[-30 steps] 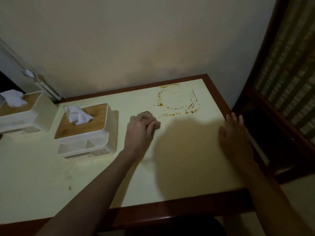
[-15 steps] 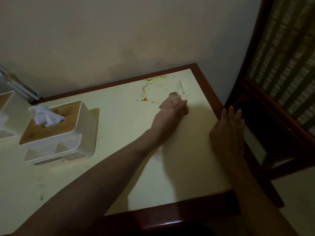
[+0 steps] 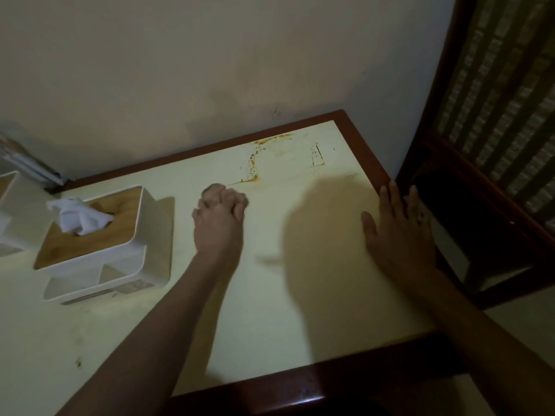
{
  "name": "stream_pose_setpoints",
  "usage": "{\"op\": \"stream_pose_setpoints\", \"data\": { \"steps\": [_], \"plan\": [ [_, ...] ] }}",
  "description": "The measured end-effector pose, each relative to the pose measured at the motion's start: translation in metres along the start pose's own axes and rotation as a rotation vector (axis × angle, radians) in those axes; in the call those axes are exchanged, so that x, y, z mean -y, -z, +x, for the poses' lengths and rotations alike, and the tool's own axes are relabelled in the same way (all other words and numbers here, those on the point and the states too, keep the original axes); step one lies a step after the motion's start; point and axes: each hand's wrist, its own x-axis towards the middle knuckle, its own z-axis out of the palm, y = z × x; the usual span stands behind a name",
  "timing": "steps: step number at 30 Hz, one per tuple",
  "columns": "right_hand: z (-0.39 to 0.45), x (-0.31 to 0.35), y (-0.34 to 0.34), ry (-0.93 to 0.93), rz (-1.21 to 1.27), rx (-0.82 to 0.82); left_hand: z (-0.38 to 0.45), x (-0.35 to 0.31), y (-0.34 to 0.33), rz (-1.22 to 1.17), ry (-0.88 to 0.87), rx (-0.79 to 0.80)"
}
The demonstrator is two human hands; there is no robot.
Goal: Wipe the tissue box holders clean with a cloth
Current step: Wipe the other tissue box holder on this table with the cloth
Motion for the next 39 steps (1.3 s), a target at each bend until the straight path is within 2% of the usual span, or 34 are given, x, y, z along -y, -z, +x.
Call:
{"op": "stream_pose_setpoints", "data": {
  "steps": [2, 5, 8, 12, 15, 17, 21, 23, 26, 29, 31, 34, 37, 39],
  "plan": [
    [0.001, 0.000, 0.000, 0.006, -0.003, 0.012, 0.006, 0.001, -0.003, -0.034, 0.002, -0.027],
    [0.003, 0.000, -0.001, 0.006, -0.001, 0.002, 0.018, -0.029, -0.027, -0.208, -0.218, 0.011],
    [0.005, 0.000, -0.004, -0.012, 0.008, -0.014, 0.033, -0.106, -0.059, -0.312, -0.438, 0.102],
    [0.004, -0.002, -0.003, -0.040, 0.039, -0.050, 0.051, -0.199, -0.093, -0.229, -0.553, 0.251],
    [0.003, -0.001, -0.002, -0.026, 0.056, -0.045, 0.059, -0.185, -0.094, -0.268, -0.640, 0.240],
    [0.003, -0.002, -0.002, -0.031, 0.049, -0.048, 0.063, -0.144, -0.082, -0.308, -0.558, 0.171],
    [0.003, -0.001, -0.004, -0.031, 0.036, -0.044, 0.063, -0.023, -0.042, -0.163, -0.165, -0.025],
    [0.003, -0.001, -0.003, -0.041, 0.034, -0.039, 0.059, 0.006, -0.022, -0.130, -0.017, -0.047],
    [0.002, 0.001, -0.001, -0.045, 0.026, -0.050, 0.062, -0.007, -0.023, -0.021, 0.089, -0.066],
    [0.000, 0.004, 0.001, -0.057, 0.022, -0.067, 0.072, -0.061, -0.046, -0.104, 0.115, -0.054],
    [0.000, 0.004, 0.001, -0.057, 0.012, -0.066, 0.080, -0.111, -0.072, -0.249, 0.060, 0.070],
    [0.002, 0.003, 0.000, -0.063, 0.018, -0.046, 0.083, -0.194, -0.092, -0.313, -0.227, 0.259],
    [0.005, 0.002, -0.001, -0.072, 0.014, -0.020, 0.081, -0.235, -0.090, -0.233, -0.466, 0.306],
    [0.004, 0.002, -0.001, -0.063, 0.024, -0.026, 0.082, -0.223, -0.097, -0.141, -0.494, 0.240]
  ]
}}
